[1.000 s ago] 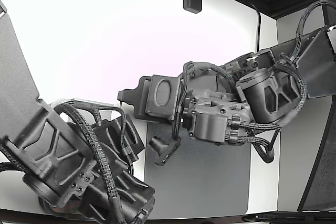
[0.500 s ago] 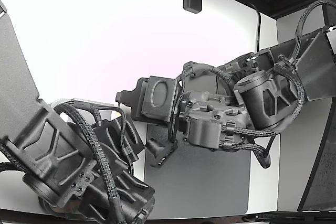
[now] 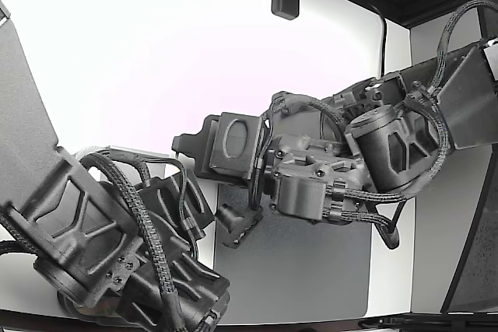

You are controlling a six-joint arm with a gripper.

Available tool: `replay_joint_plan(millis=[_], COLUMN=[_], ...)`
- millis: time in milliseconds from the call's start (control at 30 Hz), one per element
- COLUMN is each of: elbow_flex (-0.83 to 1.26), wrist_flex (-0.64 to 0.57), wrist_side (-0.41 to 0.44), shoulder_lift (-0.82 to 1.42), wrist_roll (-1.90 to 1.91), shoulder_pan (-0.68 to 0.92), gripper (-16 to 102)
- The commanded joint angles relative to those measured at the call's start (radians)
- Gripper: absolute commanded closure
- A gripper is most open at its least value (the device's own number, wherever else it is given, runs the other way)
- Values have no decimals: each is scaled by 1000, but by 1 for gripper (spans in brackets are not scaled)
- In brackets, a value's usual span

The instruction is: Peel off protective film from adhesive tape.

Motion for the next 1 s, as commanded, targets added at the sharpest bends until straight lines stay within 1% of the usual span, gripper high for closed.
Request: replay_joint_plan(millis=[0, 967], elbow_flex=[-18, -5], wrist_flex=[-5, -25], wrist_side=[0, 2], shoulder_lift=[23, 9], wrist_roll=[0, 5], shoulder_pan=[-8, -6], gripper=[97, 97])
